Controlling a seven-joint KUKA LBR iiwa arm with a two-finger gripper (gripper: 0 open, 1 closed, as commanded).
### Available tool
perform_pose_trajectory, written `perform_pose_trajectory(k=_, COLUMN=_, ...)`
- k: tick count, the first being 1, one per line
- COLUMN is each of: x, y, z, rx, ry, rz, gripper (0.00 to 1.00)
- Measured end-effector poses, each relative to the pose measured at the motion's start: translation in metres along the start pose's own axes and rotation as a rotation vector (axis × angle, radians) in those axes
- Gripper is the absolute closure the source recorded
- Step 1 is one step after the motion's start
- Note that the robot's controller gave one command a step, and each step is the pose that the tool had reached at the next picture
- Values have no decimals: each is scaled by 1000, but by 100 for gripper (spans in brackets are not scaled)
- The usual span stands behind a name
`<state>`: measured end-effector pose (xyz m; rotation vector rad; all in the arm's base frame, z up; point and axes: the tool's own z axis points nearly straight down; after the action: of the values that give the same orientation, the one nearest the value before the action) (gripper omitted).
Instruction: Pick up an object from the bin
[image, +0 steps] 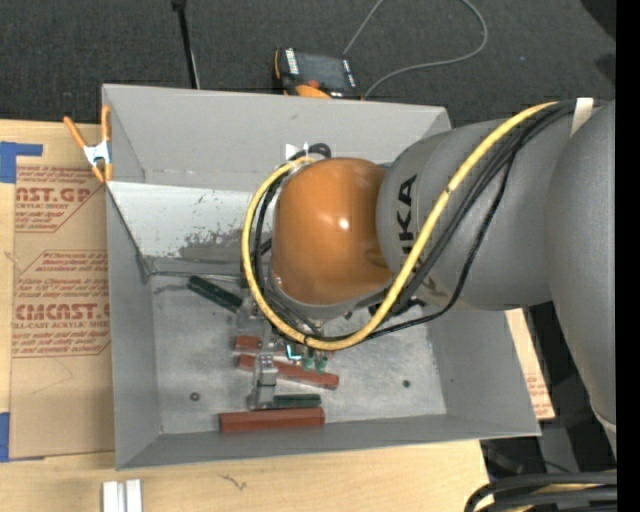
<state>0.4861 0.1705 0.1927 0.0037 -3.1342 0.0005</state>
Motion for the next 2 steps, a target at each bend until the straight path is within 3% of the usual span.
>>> perform_pose_trajectory(k=1, x=-12, y=-51, z=118, rx=0, ry=-6, rz=-141, gripper=0)
perform_pose_trajectory(k=2, x=-15, y=-48, z=111, rx=-3, ry=-14, rz=-143, gripper=100)
